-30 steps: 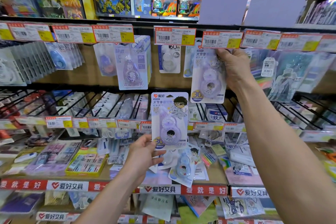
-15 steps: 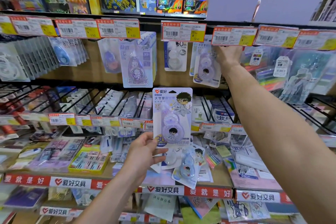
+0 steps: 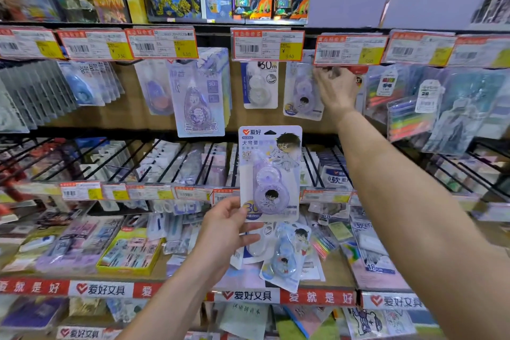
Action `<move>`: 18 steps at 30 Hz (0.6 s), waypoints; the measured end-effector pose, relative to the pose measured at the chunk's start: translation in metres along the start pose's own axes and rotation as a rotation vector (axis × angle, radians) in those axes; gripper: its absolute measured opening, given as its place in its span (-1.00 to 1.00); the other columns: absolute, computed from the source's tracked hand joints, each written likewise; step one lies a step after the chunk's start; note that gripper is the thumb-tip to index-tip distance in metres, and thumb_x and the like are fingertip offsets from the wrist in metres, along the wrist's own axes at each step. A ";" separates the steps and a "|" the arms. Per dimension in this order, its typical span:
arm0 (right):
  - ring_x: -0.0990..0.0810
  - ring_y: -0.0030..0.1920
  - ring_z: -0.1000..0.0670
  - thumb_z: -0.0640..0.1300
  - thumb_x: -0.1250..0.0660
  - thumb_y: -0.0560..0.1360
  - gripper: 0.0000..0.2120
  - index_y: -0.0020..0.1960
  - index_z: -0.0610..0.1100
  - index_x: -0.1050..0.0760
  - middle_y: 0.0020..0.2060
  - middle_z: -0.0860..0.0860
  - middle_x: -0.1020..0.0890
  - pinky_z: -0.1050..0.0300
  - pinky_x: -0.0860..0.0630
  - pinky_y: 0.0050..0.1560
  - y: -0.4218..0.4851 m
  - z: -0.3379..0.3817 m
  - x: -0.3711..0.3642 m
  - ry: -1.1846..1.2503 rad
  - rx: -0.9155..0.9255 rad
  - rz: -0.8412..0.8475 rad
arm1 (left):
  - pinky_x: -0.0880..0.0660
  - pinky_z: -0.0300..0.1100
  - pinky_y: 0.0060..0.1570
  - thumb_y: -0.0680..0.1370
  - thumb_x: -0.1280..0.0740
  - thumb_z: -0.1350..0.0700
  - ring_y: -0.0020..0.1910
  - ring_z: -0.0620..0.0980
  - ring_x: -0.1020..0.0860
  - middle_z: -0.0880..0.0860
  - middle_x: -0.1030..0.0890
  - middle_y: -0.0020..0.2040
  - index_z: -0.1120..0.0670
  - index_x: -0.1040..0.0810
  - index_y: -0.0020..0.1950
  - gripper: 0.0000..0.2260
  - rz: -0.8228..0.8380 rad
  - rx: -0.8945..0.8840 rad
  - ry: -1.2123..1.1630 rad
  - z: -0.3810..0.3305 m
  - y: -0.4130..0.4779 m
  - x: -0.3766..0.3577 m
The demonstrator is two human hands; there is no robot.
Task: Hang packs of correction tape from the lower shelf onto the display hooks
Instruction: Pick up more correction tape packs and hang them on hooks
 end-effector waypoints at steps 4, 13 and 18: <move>-0.60 0.21 -0.02 0.07 -0.41 0.57 -0.55 0.36 -0.15 -0.50 0.22 -0.04 -0.64 0.06 -0.51 0.26 -0.043 -0.016 0.013 0.095 0.023 -0.015 | -0.65 0.03 -0.11 0.69 -0.17 0.27 -0.08 0.13 -0.72 0.15 -0.67 0.07 0.12 -0.54 0.10 -0.84 0.022 -0.008 0.017 -0.003 0.001 -0.014; -0.68 -0.07 -0.08 0.04 -0.45 0.53 -0.75 0.10 -0.11 -0.62 -0.04 -0.08 -0.72 0.02 -0.62 -0.04 -0.142 -0.034 0.025 0.691 -0.199 0.508 | -0.65 -0.10 -0.21 0.70 -0.15 0.25 -0.24 -0.03 -0.70 0.15 -0.65 0.07 0.14 -0.52 0.16 -0.83 0.089 -0.027 0.069 -0.005 -0.003 -0.048; -0.69 -0.18 -0.05 -0.31 -0.40 0.57 -0.92 -0.02 -0.16 -0.60 -0.13 -0.11 -0.71 0.11 -0.64 -0.17 -0.149 -0.028 0.031 0.695 -0.114 0.505 | -0.67 -0.07 -0.17 0.70 -0.17 0.20 -0.10 0.04 -0.72 0.15 -0.64 0.14 0.14 -0.53 0.21 -0.82 0.099 -0.055 0.132 -0.004 0.002 -0.059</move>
Point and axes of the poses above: each hand's wrist, its own y-axis towards the middle knuckle, its own x-axis out of the back of the hand, z = x × y, the point moved 8 cm from there along y, towards the middle knuckle
